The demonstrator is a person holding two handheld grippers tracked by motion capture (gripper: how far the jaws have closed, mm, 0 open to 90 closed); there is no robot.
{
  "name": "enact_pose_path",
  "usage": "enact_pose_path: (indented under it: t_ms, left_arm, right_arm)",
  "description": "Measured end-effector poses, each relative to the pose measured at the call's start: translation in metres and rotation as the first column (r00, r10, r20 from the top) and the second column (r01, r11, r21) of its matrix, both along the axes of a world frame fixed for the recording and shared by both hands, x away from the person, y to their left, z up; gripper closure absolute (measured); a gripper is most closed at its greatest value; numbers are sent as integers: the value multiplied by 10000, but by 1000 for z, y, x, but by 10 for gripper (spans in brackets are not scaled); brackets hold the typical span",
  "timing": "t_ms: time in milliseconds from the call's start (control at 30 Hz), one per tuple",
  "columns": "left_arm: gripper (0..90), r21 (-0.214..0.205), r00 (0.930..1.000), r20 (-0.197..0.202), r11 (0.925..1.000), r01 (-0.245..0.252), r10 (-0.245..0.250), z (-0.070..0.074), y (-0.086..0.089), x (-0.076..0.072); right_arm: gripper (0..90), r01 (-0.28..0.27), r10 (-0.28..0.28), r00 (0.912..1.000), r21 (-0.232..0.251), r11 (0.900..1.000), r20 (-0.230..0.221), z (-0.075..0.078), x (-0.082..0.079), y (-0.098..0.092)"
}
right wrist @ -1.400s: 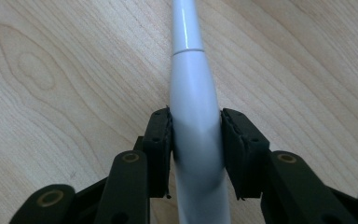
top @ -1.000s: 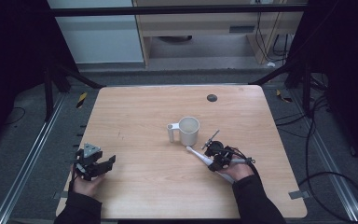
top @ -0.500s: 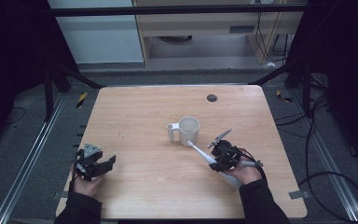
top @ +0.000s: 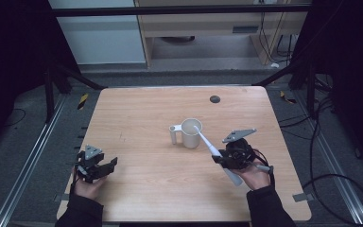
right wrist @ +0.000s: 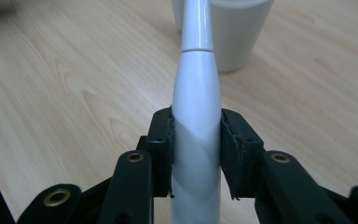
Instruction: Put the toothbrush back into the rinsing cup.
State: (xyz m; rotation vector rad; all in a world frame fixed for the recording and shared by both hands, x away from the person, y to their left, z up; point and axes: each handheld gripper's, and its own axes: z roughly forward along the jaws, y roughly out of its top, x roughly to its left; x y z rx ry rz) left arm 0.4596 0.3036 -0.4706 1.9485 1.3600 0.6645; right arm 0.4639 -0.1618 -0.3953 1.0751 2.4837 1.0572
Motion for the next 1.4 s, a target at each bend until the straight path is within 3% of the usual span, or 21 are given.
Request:
enact_pose_path:
  t_ms: [133, 267, 333, 433, 567, 867, 967, 1100, 1400]
  left_arm:
    - [398, -10, 10000, 8, 10000, 1, -1, 0, 0, 0]
    - [401, -34, 10000, 35, 10000, -6, 6, 0, 1, 0]
    - [406, -66, 10000, 63, 10000, -22, 22, 1, 1, 0]
    - [412, -112, 10000, 90, 9999, -40, 41, 1, 1, 0]
    - [429, -140, 9999, 116, 9999, -1, 2, 2, 2, -1]
    - [486, -223, 9998, 196, 9997, 49, -44, 2, 2, -1]
    - [507, -219, 9998, 187, 9998, 25, -21, 2, 2, -1]
    - [524, -210, 9997, 226, 9998, 10, -5, 3, 1, -1]
    - [507, -183, 9996, 255, 9998, -90, 95, 3, 2, -1]
  right_arm:
    - [669, 172, -220, 9977, 739, 9971, 640, 9, 1, 2]
    - [669, 489, -730, 9875, 1694, 9843, 1394, 19, 5, 5]
    - [669, 693, -1098, 9789, 2257, 9717, 1723, 24, 9, 7]
    - [669, 874, -1476, 9668, 2731, 9580, 2086, 30, 14, 10]
    - [669, 1098, -2048, 9434, 3371, 9351, 2608, 39, 23, 16]
    - [669, 1340, -2935, 9065, 4525, 8816, 3035, 51, 47, 31]
    - [669, 1380, -3123, 8959, 4704, 8716, 3158, 54, 54, 36]
    - [669, 1492, -3513, 8743, 5033, 8511, 3349, 58, 65, 41]
    - [669, 1683, -3887, 8577, 5307, 8307, 3364, 55, 83, 50]
